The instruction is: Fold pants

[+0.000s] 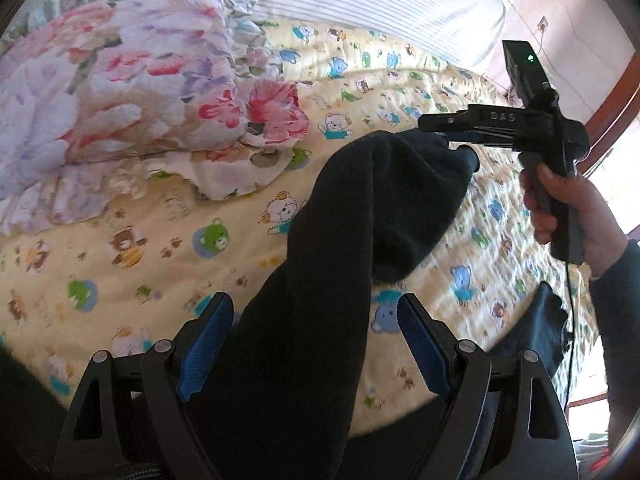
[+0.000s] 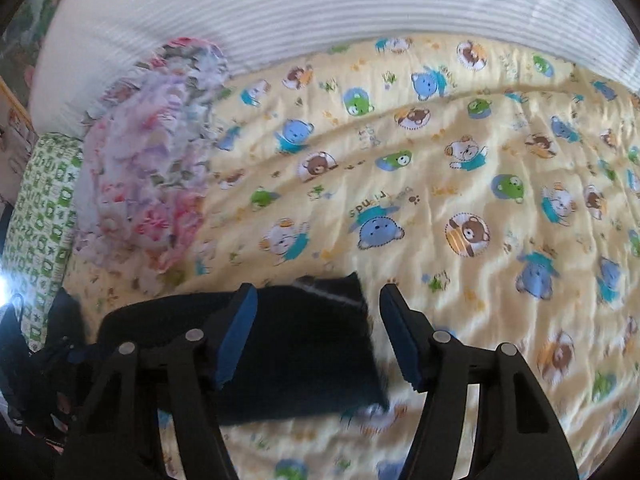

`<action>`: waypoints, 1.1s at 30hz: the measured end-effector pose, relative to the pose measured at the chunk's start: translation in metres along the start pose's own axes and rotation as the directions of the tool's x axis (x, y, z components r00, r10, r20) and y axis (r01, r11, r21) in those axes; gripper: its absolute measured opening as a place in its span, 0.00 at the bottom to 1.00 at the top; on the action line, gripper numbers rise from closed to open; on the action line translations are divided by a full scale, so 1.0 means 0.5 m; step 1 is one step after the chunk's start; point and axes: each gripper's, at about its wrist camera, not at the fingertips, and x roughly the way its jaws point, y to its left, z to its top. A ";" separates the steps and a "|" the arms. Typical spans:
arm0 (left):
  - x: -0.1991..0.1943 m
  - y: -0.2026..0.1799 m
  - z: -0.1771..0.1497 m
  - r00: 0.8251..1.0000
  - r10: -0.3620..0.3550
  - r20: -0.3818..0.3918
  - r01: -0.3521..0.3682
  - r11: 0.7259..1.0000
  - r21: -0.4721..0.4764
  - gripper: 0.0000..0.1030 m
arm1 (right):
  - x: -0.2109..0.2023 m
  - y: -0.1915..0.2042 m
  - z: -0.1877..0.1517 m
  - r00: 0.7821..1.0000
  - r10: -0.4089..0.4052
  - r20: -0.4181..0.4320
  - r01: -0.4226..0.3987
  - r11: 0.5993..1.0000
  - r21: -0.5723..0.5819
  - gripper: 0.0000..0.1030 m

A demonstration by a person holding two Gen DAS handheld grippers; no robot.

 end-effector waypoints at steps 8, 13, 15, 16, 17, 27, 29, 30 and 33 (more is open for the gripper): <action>0.043 0.012 0.013 0.997 -0.058 -0.044 0.057 0.998 -0.025 0.28 | 0.013 -0.022 0.004 0.999 0.005 0.032 -0.006 1.000 0.014 0.07; -0.008 -0.008 -0.005 0.998 -0.060 -0.011 0.060 0.998 0.009 0.09 | -0.075 -0.020 -0.010 0.990 0.047 0.134 -0.049 0.999 0.006 0.06; -0.032 -0.023 -0.020 0.998 -0.068 -0.001 0.068 0.997 0.035 0.08 | -0.111 -0.020 -0.020 0.986 0.058 0.159 -0.058 0.998 -0.005 0.06; -0.048 -0.035 -0.032 0.998 -0.064 0.003 0.064 0.996 0.061 0.08 | -0.122 -0.019 -0.023 0.984 0.062 0.165 -0.062 0.998 -0.007 0.06; -0.060 -0.043 -0.041 0.998 -0.067 0.004 0.066 0.995 0.081 0.08 | -0.138 -0.019 -0.029 0.982 0.069 0.173 -0.068 0.998 -0.009 0.06; -0.132 -0.127 -0.142 0.999 -0.021 0.033 0.013 0.975 0.222 0.09 | -0.276 -0.023 -0.176 0.965 0.133 0.226 -0.128 0.991 -0.036 0.06; -0.139 -0.136 -0.152 0.999 -0.019 0.035 0.011 0.974 0.226 0.09 | -0.289 -0.025 -0.205 0.964 0.127 0.233 -0.122 0.992 -0.036 0.06; -0.144 -0.140 -0.158 0.999 -0.017 0.037 0.008 0.974 0.227 0.09 | -0.296 -0.028 -0.219 0.962 0.128 0.240 -0.124 0.992 -0.033 0.06; -0.154 -0.157 -0.176 0.999 -0.007 0.048 -0.005 0.971 0.239 0.09 | -0.307 -0.039 -0.254 0.959 0.131 0.252 -0.131 0.991 -0.016 0.06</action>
